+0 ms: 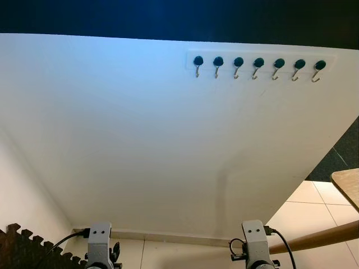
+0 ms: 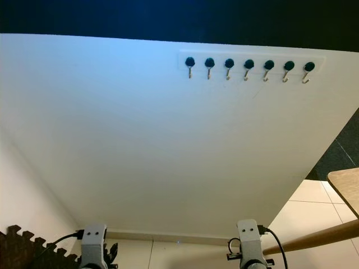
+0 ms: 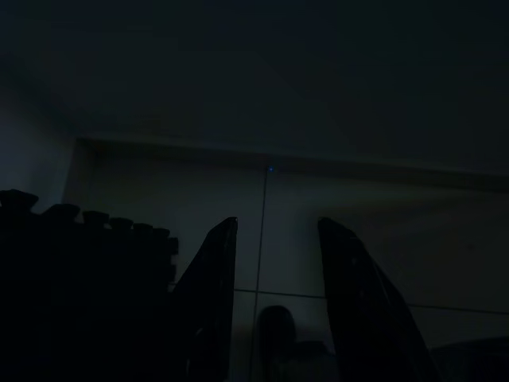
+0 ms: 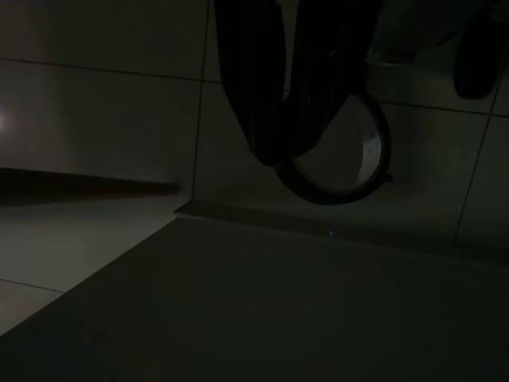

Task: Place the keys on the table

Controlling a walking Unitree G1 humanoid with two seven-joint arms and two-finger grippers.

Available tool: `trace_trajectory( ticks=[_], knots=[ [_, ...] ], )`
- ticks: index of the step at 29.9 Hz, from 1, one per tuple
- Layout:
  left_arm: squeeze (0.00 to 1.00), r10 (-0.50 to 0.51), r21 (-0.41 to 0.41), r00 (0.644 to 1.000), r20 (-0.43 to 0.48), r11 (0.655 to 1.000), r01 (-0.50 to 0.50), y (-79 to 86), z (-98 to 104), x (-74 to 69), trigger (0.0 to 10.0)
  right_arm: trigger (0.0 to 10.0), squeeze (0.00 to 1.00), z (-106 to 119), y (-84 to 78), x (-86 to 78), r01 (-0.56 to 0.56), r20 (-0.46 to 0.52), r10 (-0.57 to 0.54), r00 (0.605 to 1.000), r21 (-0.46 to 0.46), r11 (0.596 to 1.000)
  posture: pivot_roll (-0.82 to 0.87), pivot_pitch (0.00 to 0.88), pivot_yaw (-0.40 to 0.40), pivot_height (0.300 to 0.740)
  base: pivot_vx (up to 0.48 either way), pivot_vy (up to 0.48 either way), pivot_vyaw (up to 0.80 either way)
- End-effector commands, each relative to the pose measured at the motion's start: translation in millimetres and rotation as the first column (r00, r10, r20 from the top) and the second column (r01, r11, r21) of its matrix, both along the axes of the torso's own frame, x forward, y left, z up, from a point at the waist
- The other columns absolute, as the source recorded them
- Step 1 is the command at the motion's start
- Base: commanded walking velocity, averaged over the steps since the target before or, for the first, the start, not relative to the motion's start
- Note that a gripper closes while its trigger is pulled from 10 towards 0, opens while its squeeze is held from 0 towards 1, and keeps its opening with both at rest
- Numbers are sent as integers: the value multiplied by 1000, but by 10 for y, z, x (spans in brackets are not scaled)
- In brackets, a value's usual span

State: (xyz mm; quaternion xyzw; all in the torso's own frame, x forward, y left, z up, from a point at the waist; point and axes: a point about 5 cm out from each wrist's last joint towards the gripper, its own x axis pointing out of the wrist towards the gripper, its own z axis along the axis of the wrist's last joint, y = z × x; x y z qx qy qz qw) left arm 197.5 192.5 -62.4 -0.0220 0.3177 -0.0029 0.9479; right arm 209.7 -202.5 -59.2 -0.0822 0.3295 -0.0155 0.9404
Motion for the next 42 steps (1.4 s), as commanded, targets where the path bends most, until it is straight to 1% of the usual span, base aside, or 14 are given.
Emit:
trace_trajectory(
  ticks=[1, 7, 24, 34, 42],
  knots=[
    [0, 0, -17, 1000, -13, 1000, 0, -41, -29, -30, 10000, 10000, 0, -14, 10, -17, 7, -5, -7, 1000, 7, 1000, 17, 47, -4, 740, -244, 0, 0],
    [0, -13, -37, 1000, -6, 999, 13, -69, -29, -25, 10000, 10000, 0, -18, 29, -24, 4, -1, -4, 1000, 16, 1000, 19, 45, -3, 740, -246, 0, 0],
    [0, -11, -39, 1000, -3, 999, 11, -64, -27, -18, 10000, 10000, 0, -14, 54, -14, 5, 6, -5, 1000, 29, 1000, 20, 47, -5, 740, -277, 0, 0],
    [0, -9, -34, 1000, 15, 999, 9, -24, -1, -8, 10000, 10000, 0, -29, 87, -31, -2, 0, 2, 1000, 38, 999, 33, 72, -14, 740, -306, 0, 0],
    [0, -14, -27, 999, 37, 1000, 15, -39, 6, -50, 10000, 10000, 0, -46, 119, -47, -21, -14, 22, 1000, 43, 999, 60, 91, -22, 740, -286, 0, 0]
  ],
)
